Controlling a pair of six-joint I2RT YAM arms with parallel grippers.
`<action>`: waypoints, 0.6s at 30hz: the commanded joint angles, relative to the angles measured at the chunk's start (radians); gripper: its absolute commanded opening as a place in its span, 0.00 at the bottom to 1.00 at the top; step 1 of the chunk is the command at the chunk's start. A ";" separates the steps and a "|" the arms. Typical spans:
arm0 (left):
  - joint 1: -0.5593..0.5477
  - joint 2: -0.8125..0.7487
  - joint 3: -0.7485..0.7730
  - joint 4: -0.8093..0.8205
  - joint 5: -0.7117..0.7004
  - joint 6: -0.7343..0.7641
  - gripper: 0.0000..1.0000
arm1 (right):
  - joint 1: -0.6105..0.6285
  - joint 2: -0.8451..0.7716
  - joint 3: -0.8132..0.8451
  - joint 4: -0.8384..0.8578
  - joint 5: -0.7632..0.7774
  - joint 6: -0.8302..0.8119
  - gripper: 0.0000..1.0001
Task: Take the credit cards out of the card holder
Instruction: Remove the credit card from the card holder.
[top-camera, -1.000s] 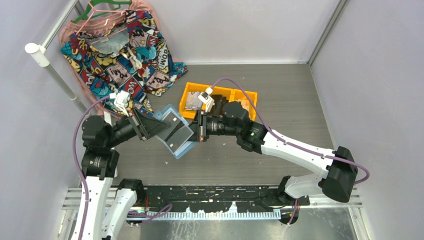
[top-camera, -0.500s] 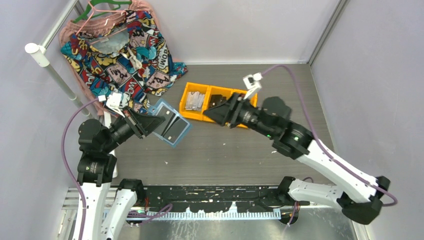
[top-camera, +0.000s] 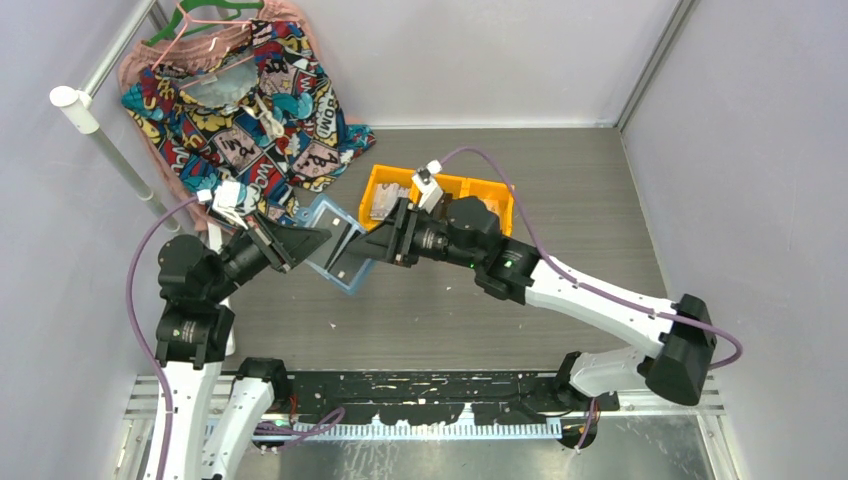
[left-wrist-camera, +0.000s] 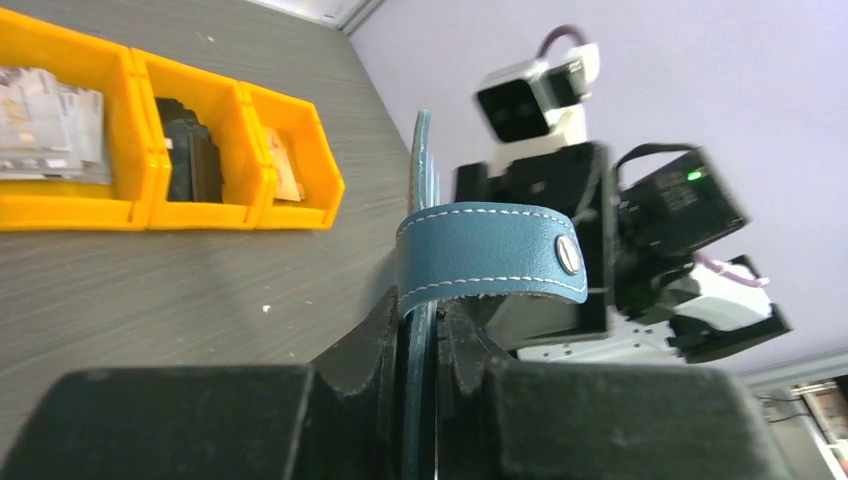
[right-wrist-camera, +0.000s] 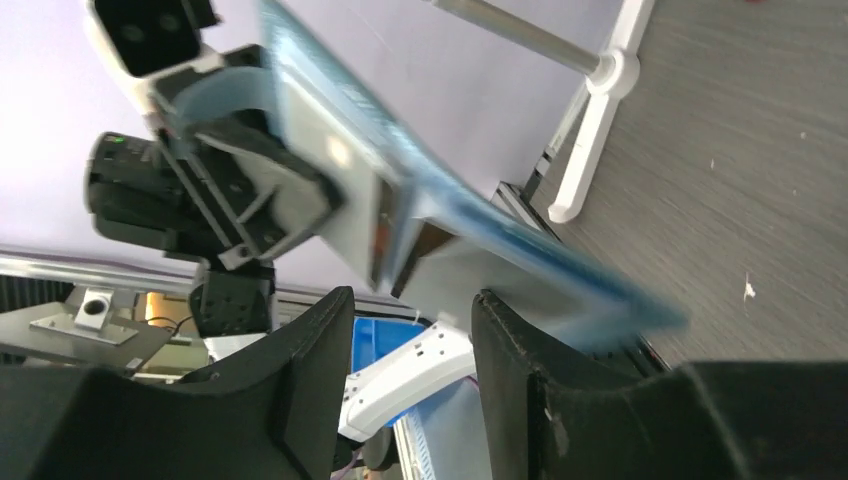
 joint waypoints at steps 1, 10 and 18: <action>0.001 0.014 -0.001 0.126 0.055 -0.137 0.01 | 0.004 -0.001 -0.016 0.192 -0.062 0.086 0.52; 0.001 0.018 -0.020 0.170 0.092 -0.250 0.01 | 0.004 0.039 -0.051 0.295 -0.078 0.133 0.51; 0.001 0.015 -0.015 0.169 0.100 -0.276 0.00 | 0.004 0.044 -0.044 0.279 -0.065 0.134 0.50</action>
